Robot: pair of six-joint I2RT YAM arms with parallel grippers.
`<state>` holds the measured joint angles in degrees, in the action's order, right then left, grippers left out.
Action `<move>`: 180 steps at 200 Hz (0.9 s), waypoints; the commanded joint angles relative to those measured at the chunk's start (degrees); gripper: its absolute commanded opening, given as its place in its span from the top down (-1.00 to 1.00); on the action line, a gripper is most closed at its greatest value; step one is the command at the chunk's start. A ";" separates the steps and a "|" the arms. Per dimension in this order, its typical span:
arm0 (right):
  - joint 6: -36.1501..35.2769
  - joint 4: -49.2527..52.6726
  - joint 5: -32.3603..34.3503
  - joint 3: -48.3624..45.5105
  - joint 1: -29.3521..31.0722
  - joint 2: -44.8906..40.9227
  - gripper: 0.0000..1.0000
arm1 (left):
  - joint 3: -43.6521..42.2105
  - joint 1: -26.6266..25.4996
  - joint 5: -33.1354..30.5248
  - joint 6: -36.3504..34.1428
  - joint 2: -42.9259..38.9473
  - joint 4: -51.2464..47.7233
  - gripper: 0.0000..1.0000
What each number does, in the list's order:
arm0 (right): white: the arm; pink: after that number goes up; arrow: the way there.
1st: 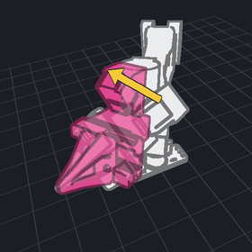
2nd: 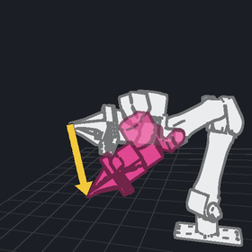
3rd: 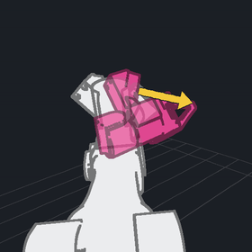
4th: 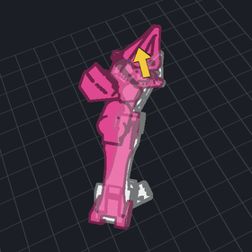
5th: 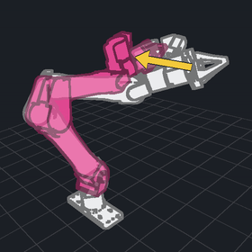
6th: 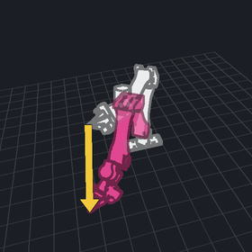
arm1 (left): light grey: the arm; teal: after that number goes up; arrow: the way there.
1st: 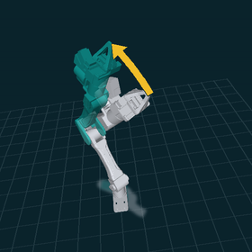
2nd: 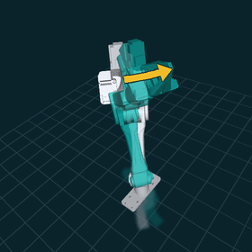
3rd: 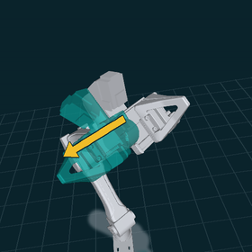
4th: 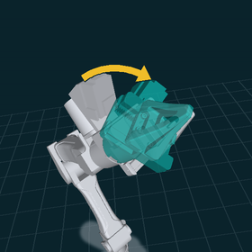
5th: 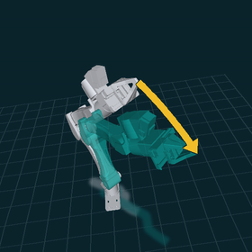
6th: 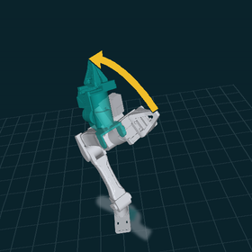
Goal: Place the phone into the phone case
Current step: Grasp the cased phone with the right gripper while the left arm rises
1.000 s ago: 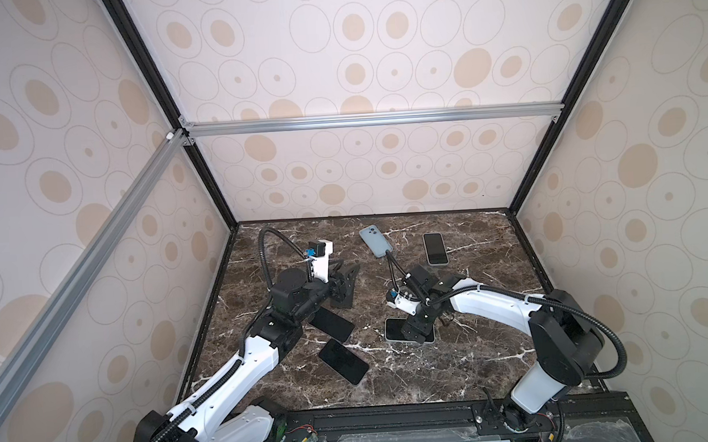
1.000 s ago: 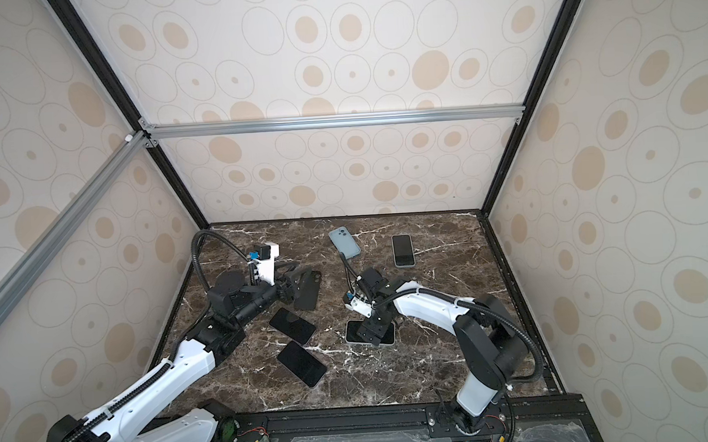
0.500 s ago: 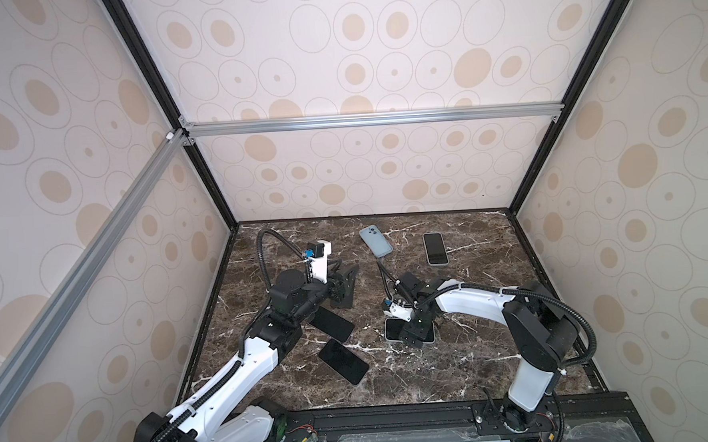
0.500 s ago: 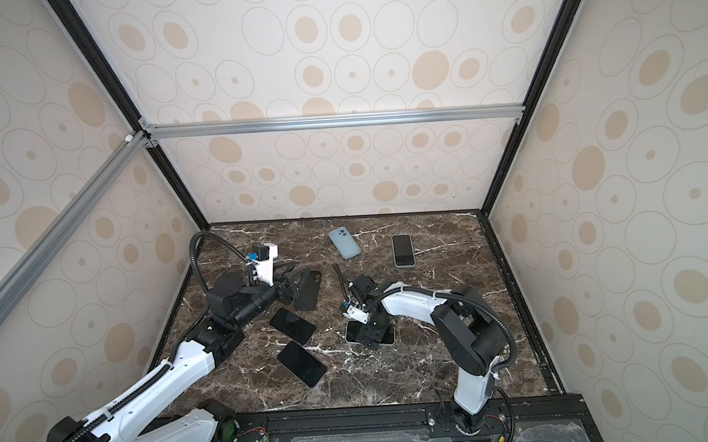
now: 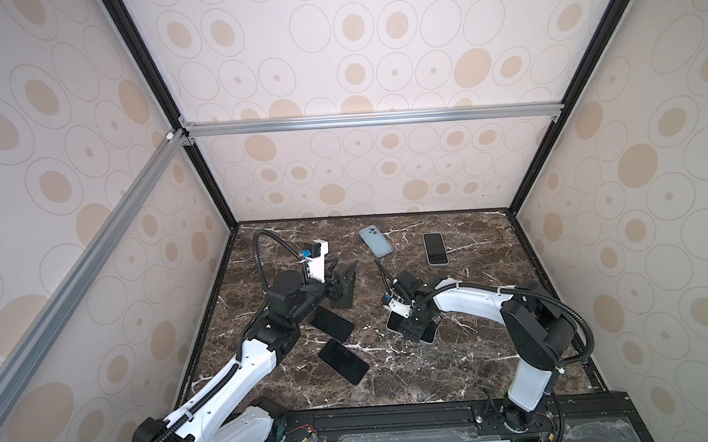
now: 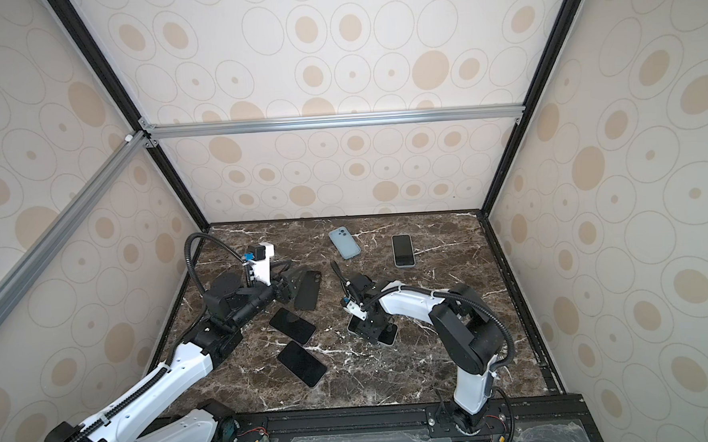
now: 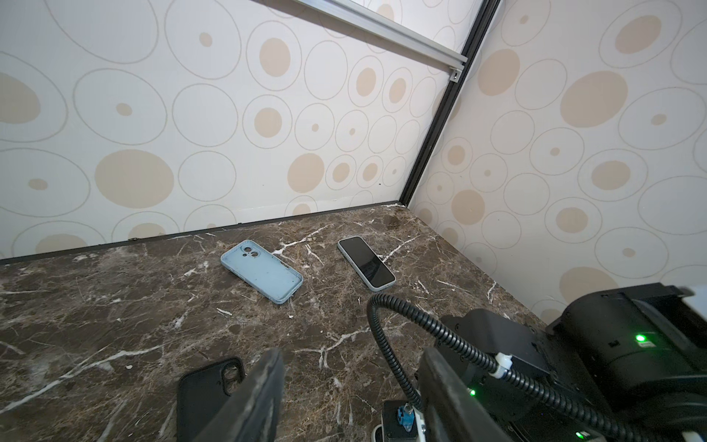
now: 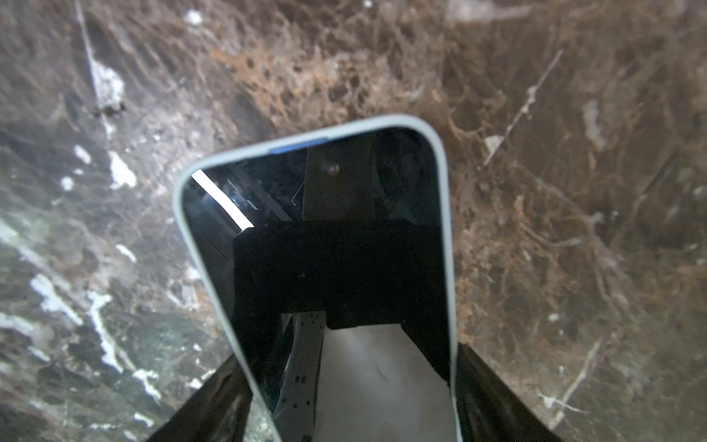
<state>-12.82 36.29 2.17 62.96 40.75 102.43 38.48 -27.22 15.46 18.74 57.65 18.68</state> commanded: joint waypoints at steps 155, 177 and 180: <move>22.26 3.87 3.95 -4.21 -27.04 -5.06 -0.39 | -0.49 0.53 -0.72 -0.65 -1.05 -0.02 -0.14; 23.44 4.00 2.93 -2.63 -30.67 -3.65 -0.38 | -0.54 0.54 -0.87 -0.61 -0.99 0.10 -0.14; 23.50 4.13 2.92 -2.39 -31.10 -3.35 -0.38 | -0.51 0.53 -0.88 -0.68 -0.92 0.08 -0.14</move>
<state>7.81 38.15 5.17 58.74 12.86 98.43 37.95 -27.09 15.03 18.72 57.52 18.33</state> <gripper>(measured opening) 0.757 0.571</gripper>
